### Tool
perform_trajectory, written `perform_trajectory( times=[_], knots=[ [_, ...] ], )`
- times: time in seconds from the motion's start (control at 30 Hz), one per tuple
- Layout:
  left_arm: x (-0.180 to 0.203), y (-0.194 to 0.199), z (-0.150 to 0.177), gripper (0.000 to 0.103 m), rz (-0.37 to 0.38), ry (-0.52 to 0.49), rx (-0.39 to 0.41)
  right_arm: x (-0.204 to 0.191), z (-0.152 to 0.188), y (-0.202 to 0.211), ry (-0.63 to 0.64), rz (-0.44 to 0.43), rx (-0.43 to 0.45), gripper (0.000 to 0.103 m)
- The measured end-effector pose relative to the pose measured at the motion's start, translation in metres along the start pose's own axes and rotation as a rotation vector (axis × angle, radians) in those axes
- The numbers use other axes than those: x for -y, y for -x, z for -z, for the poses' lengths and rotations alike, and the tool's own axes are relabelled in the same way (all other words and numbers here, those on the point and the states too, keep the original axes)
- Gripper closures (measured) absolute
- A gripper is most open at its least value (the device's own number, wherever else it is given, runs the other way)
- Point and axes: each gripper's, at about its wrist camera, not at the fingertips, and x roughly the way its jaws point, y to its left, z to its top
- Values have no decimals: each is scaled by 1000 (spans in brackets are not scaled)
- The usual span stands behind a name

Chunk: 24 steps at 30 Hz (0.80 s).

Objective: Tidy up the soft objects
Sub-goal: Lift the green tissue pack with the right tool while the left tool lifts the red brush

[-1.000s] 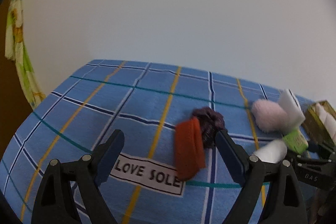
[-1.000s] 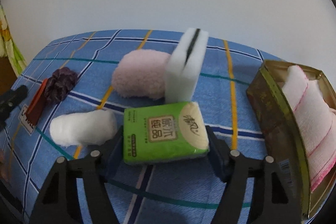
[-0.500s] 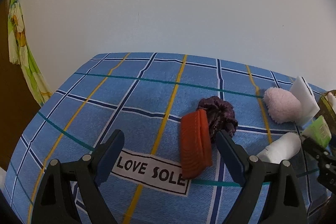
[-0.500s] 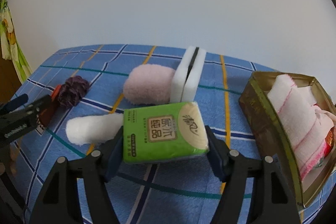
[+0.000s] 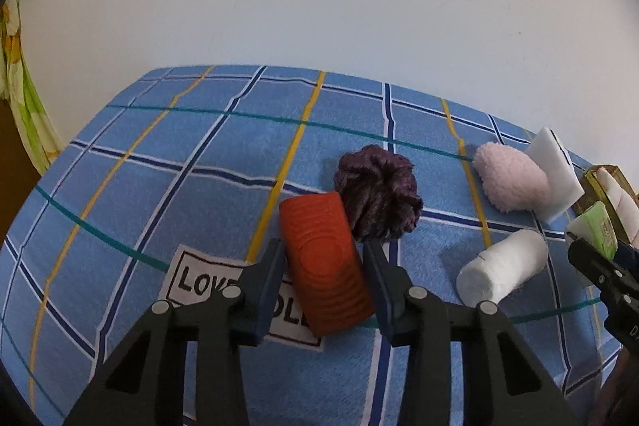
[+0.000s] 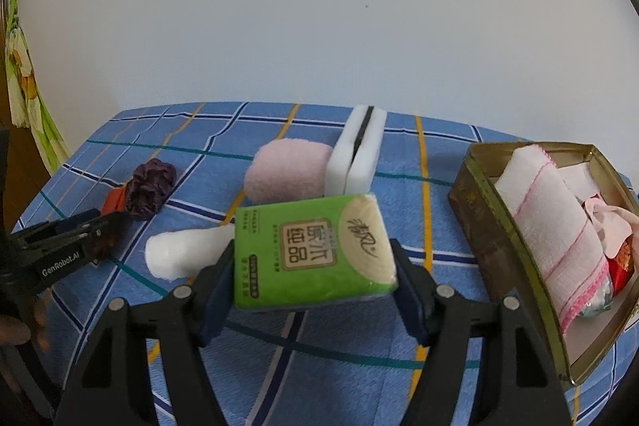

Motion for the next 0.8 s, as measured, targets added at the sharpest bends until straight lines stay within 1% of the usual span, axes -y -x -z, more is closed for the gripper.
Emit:
perform_trajectory(
  times=[0.07, 0.2, 0.33, 0.37, 0.43, 0.53, 0.67, 0.7, 0.8],
  knots=[
    [-3, 1, 1, 61, 19, 16, -2, 0, 0, 0, -2, -4, -2, 32],
    [-2, 8, 0, 63, 8, 2, 22, -1, 2, 3, -6, -7, 9, 32],
    [2, 22, -1, 66, -21, -21, 105, -2, 1, 11, -5, 3, 56, 32],
    [2, 27, -1, 77, -23, -22, 132, -2, 1, 14, -6, 3, 69, 32],
    [1, 36, -2, 78, -17, -14, 188, -1, 0, 20, -10, 3, 103, 32],
    [3, 44, -2, 78, -12, -4, 231, 1, -1, 27, -13, 6, 136, 32],
    [5, 46, -1, 78, -17, -16, 239, 3, -1, 31, -16, 2, 145, 32],
    [6, 45, -1, 78, -17, -13, 235, 4, -1, 31, -16, 0, 144, 32],
    [-8, 44, -2, 78, 9, 3, 204, 6, 0, 32, -14, 2, 145, 32]
  ],
)
